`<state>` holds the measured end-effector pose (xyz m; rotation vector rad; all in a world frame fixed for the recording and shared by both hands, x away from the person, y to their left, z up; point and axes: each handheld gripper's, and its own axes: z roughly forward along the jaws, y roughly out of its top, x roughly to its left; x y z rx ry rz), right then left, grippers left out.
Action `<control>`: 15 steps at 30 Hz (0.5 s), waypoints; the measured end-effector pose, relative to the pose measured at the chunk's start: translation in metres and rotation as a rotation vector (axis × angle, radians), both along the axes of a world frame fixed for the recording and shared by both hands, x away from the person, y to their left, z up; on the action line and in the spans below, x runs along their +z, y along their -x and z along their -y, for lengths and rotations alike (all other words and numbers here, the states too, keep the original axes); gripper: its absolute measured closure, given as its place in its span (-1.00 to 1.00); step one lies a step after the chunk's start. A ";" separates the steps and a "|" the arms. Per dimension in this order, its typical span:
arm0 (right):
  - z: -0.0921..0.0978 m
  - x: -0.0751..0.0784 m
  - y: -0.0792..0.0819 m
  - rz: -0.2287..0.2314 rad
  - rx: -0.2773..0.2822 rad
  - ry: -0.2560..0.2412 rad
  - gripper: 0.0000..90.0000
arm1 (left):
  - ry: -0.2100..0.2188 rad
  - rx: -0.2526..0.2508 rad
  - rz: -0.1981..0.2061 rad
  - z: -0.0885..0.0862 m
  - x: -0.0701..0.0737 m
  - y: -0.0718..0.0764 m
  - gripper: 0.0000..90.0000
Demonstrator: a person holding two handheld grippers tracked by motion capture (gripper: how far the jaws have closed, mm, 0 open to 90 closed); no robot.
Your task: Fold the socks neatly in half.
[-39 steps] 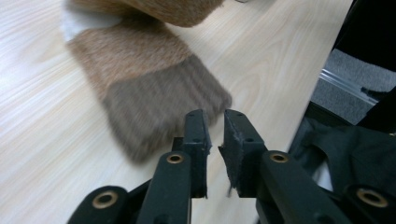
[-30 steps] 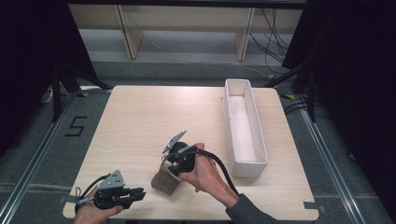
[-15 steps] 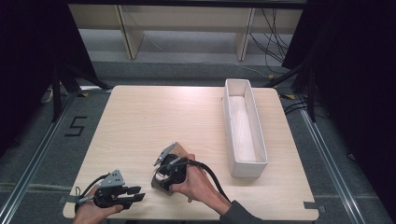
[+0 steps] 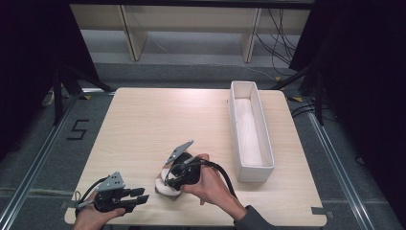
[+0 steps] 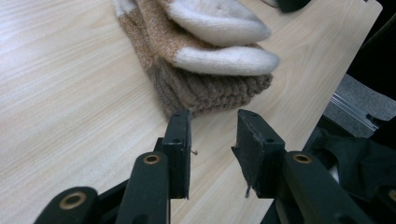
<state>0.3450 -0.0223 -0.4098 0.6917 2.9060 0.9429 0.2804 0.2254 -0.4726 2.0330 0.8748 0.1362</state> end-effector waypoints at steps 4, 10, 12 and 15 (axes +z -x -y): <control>-0.004 -0.015 -0.003 0.016 0.020 0.023 0.47 | -0.011 -0.009 0.000 0.001 -0.002 -0.001 0.44; -0.011 -0.024 -0.005 0.030 0.039 0.057 0.86 | 0.004 -0.005 -0.011 0.006 -0.007 0.000 0.45; -0.011 -0.016 -0.005 0.053 0.035 0.039 0.87 | -0.002 -0.014 -0.015 0.009 -0.008 0.000 0.45; -0.010 0.002 -0.002 0.092 0.032 0.015 0.87 | -0.004 -0.013 -0.015 0.011 -0.007 0.001 0.45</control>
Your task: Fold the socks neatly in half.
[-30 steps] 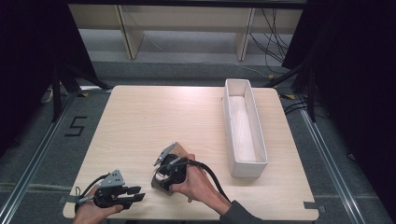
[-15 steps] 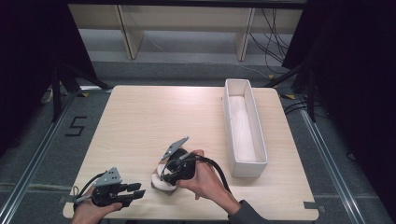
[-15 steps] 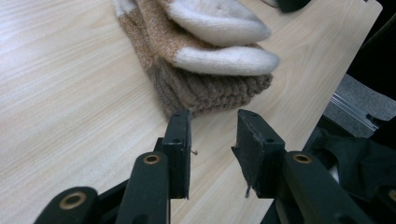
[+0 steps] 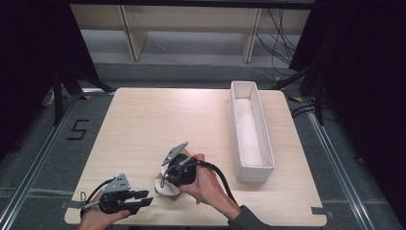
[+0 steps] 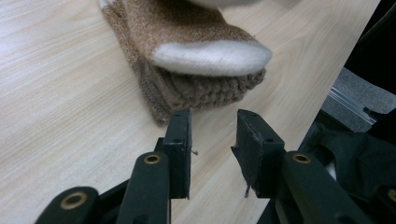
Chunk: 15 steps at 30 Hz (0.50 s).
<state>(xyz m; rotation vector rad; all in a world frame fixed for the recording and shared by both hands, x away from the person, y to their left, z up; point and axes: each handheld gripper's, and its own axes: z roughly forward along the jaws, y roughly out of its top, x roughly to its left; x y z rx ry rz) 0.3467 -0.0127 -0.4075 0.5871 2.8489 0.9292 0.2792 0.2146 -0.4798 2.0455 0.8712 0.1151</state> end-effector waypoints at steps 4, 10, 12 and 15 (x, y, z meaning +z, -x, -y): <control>-0.006 0.004 0.007 0.009 0.037 0.013 0.86 | -0.001 0.004 -0.001 0.005 -0.002 0.000 0.48; -0.015 -0.024 0.014 -0.066 0.074 0.046 0.81 | -0.002 -0.003 -0.004 0.007 -0.005 -0.002 0.48; -0.015 -0.030 0.016 -0.101 0.065 0.042 0.77 | -0.024 0.003 -0.005 0.002 -0.004 -0.001 0.48; -0.013 -0.032 0.016 -0.120 0.059 0.024 0.63 | -0.001 0.021 0.005 -0.005 -0.002 0.002 0.48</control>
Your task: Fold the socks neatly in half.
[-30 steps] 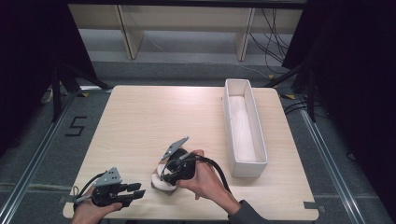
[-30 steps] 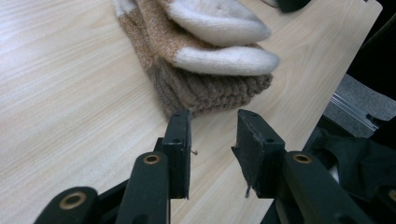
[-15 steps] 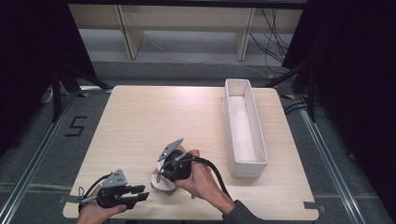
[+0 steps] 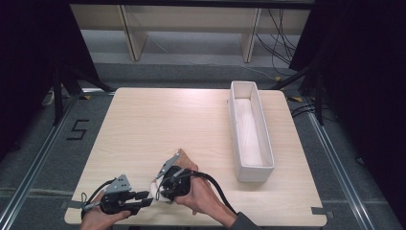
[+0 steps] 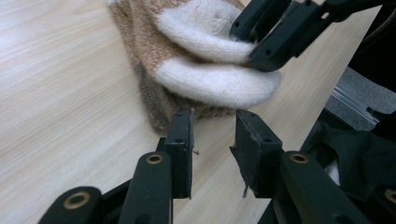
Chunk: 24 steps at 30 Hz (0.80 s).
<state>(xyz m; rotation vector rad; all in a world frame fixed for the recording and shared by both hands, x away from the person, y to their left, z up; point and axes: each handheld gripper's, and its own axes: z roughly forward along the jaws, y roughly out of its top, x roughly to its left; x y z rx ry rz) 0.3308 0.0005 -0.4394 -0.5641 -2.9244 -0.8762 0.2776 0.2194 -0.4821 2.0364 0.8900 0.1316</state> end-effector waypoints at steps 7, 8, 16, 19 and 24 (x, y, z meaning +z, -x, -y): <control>0.030 0.033 -0.011 0.026 -0.102 -0.126 0.58 | 0.036 0.011 0.057 -0.003 0.021 0.005 0.49; 0.030 0.033 -0.011 0.026 -0.102 -0.126 0.58 | 0.036 0.011 0.057 -0.003 0.021 0.005 0.50; 0.055 0.022 -0.049 0.069 -0.239 -0.088 0.67 | 0.077 -0.043 0.071 0.028 0.033 -0.010 0.52; 0.054 0.011 -0.059 0.054 -0.249 -0.066 0.72 | 0.060 -0.060 0.077 0.039 0.035 -0.018 0.55; 0.051 -0.007 -0.074 0.041 -0.249 -0.017 0.81 | 0.003 -0.071 0.042 0.049 0.020 -0.028 0.63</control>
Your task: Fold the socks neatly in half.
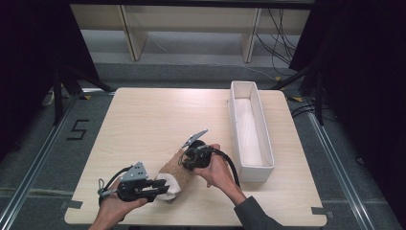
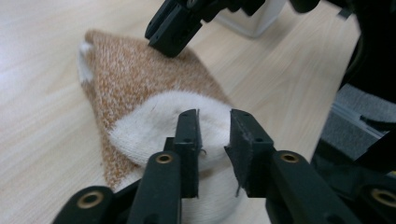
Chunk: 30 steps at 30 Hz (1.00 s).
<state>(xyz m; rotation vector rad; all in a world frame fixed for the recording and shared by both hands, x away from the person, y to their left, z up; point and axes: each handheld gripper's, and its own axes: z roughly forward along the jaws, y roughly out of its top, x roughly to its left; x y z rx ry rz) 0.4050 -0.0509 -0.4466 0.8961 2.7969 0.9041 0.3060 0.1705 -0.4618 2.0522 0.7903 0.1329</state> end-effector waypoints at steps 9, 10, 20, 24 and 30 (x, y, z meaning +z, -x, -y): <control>0.002 -0.013 0.016 -0.023 0.030 0.024 0.82 | -0.016 0.061 -0.009 -0.018 -0.007 -0.007 0.67; 0.002 -0.013 0.019 -0.019 0.038 0.025 0.82 | -0.008 0.068 -0.012 -0.019 -0.007 -0.007 0.67; 0.015 -0.013 0.043 -0.024 0.054 -0.001 0.85 | -0.027 0.058 -0.010 -0.021 -0.006 -0.016 0.97; 0.014 -0.014 0.045 -0.025 0.059 -0.001 0.87 | -0.027 0.055 -0.016 -0.019 -0.007 -0.019 0.99; 0.014 -0.014 0.050 -0.029 0.063 0.000 0.87 | -0.041 0.050 -0.014 -0.016 -0.006 -0.024 0.99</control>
